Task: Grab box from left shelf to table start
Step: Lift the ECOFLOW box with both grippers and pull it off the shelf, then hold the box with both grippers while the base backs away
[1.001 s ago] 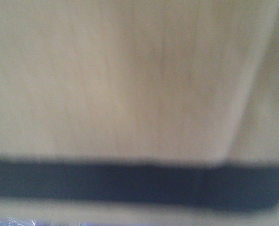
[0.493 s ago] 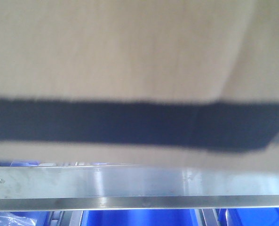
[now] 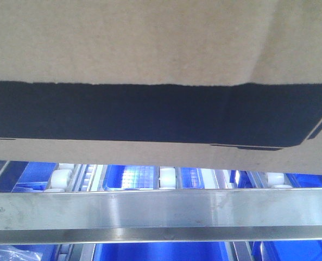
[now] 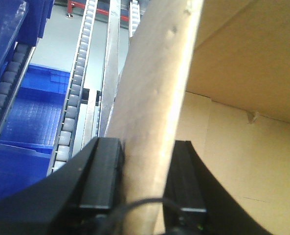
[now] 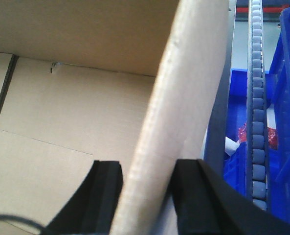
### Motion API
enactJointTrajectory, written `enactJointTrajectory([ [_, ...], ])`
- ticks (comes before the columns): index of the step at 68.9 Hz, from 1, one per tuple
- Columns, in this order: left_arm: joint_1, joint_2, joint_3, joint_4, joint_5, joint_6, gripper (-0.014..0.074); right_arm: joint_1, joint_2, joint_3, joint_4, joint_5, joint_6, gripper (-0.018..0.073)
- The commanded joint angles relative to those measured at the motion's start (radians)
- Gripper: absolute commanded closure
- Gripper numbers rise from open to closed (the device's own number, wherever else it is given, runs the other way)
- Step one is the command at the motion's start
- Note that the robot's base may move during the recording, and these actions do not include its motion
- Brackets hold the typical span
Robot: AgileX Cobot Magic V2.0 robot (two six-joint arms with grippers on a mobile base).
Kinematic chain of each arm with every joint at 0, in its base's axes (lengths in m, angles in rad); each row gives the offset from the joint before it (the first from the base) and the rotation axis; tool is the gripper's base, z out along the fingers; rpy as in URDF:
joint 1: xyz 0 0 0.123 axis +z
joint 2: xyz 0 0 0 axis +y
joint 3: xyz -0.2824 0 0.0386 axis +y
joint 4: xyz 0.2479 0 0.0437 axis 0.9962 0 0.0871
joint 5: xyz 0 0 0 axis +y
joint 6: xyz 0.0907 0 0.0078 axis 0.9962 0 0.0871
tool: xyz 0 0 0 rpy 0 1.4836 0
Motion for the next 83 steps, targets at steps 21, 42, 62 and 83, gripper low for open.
enactJointTrajectory([
  [21, -0.028, -0.016, -0.041, -0.107, -0.111, 0.097, 0.07, -0.001, 0.009, -0.033, -0.025, -0.186, -0.038, 0.0503],
  [42, -0.028, -0.016, -0.041, -0.107, -0.111, 0.097, 0.07, -0.001, 0.009, -0.033, -0.025, -0.186, -0.038, 0.0503],
  [62, -0.028, -0.016, -0.041, -0.107, -0.111, 0.097, 0.07, -0.001, 0.009, -0.033, -0.025, -0.186, -0.038, 0.0503],
  [83, -0.028, -0.016, -0.04, -0.107, -0.111, 0.097, 0.07, -0.001, 0.009, -0.033, -0.025, -0.186, -0.038, 0.0503],
])
